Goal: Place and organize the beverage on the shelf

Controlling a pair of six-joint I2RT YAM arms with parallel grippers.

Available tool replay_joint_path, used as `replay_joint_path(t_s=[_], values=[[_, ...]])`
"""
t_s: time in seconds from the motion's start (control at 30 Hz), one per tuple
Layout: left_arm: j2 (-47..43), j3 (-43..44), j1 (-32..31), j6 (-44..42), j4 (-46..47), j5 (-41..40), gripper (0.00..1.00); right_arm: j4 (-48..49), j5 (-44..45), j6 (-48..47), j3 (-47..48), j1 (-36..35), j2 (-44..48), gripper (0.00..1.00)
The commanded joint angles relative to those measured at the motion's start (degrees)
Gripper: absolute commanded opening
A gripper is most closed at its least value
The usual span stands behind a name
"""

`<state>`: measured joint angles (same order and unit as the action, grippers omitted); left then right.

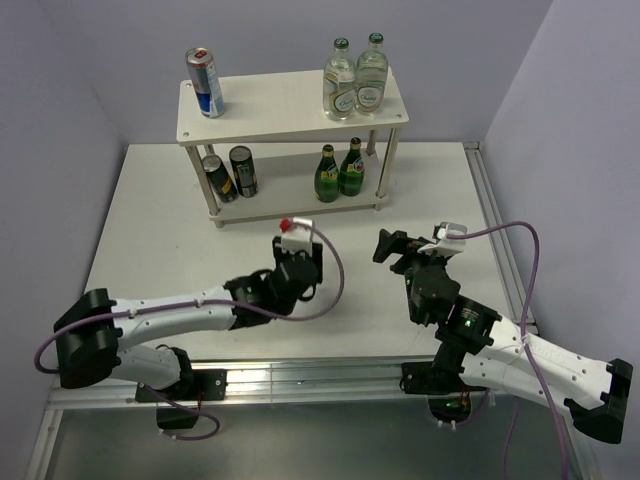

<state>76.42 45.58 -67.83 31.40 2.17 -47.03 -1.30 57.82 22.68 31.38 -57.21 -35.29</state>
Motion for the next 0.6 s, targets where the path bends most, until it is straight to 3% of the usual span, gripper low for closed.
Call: replay_joint_path(t_s=[0.0,0.1,0.13,0.2,0.33,0.43,0.57], values=[[-4.5,17.4,6.6,-8.5,-4.8,1.6,0.12,1.1,1.2,0.4,0.1,0.3,1.0,0.99],[-1.2,32.4,14.7,-13.5,-12.0,5.3,0.11,1.1,0.9,0.2,0.0,0.4,1.4,0.99],[2.7,44.0,19.4,-17.2,-15.8,6.3,0.12,1.1,0.8,0.1,0.0,0.5,1.5,0.99],[4.2,48.1,22.2,-19.2,-18.5,9.0,0.13,1.1,0.7,0.1,0.1,0.6,1.6,0.99],[15.1,71.9,27.7,-22.5,-25.3,12.6,0.13,1.1,0.5,-0.2,0.0,0.8,2.3,0.99],[22.2,85.0,31.2,-24.5,-29.1,14.0,0.14,1.1,0.5,-0.2,-0.1,1.0,3.0,0.99],[28.0,94.4,35.6,-25.1,-30.3,16.2,0.16,1.1,0.5,0.1,0.0,1.2,3.7,0.99]])
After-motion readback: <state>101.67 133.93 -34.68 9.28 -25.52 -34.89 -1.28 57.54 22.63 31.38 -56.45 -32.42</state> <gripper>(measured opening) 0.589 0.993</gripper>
